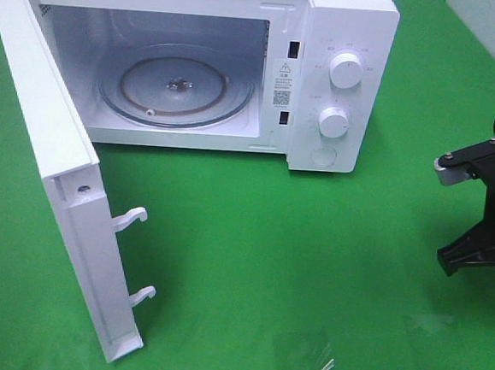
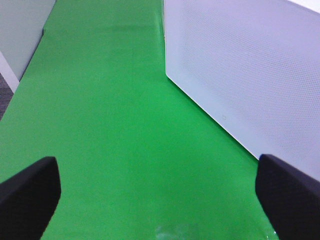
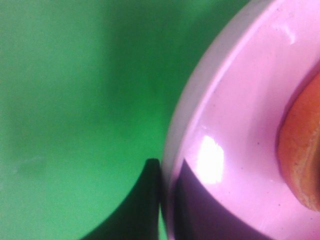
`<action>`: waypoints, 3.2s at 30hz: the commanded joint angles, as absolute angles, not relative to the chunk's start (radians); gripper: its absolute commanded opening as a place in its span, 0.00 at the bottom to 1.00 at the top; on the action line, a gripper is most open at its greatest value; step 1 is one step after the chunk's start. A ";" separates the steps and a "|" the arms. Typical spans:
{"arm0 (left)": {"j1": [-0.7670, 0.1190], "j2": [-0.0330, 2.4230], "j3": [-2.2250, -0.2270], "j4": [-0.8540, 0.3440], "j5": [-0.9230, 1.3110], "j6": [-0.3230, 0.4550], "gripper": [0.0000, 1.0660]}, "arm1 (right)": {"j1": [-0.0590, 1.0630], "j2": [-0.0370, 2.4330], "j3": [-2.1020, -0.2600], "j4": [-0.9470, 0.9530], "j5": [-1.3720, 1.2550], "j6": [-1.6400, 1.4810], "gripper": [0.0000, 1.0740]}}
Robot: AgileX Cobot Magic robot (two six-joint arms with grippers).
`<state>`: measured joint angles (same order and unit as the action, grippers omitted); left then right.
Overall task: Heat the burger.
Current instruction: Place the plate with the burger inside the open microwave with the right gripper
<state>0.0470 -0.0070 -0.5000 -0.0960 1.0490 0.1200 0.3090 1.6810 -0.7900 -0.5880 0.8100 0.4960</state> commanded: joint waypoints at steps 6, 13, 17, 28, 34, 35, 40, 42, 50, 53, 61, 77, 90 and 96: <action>0.050 -0.023 -0.496 -0.105 1.036 0.117 0.92 | 0.429 1.560 -0.709 -0.643 0.868 0.504 0.00; 0.050 -0.023 -0.496 -0.105 1.036 0.117 0.92 | 0.546 1.467 -0.641 -0.642 0.913 0.518 0.00; 0.050 -0.023 -0.496 -0.105 1.036 0.117 0.92 | 0.587 1.435 -0.617 -0.639 0.922 0.518 0.00; 0.050 -0.023 -0.496 -0.105 1.036 0.117 0.92 | 0.748 1.309 -0.560 -0.638 0.985 0.540 0.00; 0.050 -0.023 -0.496 -0.105 1.036 0.117 0.92 | 0.823 1.282 -0.559 -0.639 1.018 0.569 0.00; 0.050 -0.023 -0.496 -0.105 1.036 0.117 0.92 | 0.851 1.281 -0.559 -0.639 1.030 0.571 0.00; 0.050 -0.023 -0.496 -0.105 1.036 0.117 0.92 | 0.909 1.274 -0.543 -0.639 1.043 0.571 0.00; 0.050 -0.023 -0.496 -0.105 1.036 0.117 0.92 | 0.927 1.271 -0.537 -0.639 1.044 0.571 0.00; 0.050 -0.023 -0.496 -0.105 1.036 0.117 0.92 | 1.074 1.271 -0.521 -0.638 1.070 0.571 0.00; 0.050 -0.023 -0.496 -0.105 1.036 0.117 0.92 | 1.084 1.271 -0.521 -0.643 1.070 0.571 0.01; 0.050 -0.023 -0.496 -0.105 1.036 0.117 0.92 | 1.084 1.271 -0.521 -0.737 1.065 0.551 0.00; 0.050 -0.023 -0.496 -0.105 1.036 0.117 0.92 | 1.084 1.271 -0.521 -0.837 0.961 0.368 0.02; 0.050 -0.023 -0.496 -0.105 1.036 0.117 0.92 | 1.084 1.271 -0.521 -0.950 0.797 0.316 0.03; 0.050 -0.023 -0.496 -0.105 1.036 0.117 0.92 | 1.084 1.271 -0.521 -0.955 0.694 0.188 0.03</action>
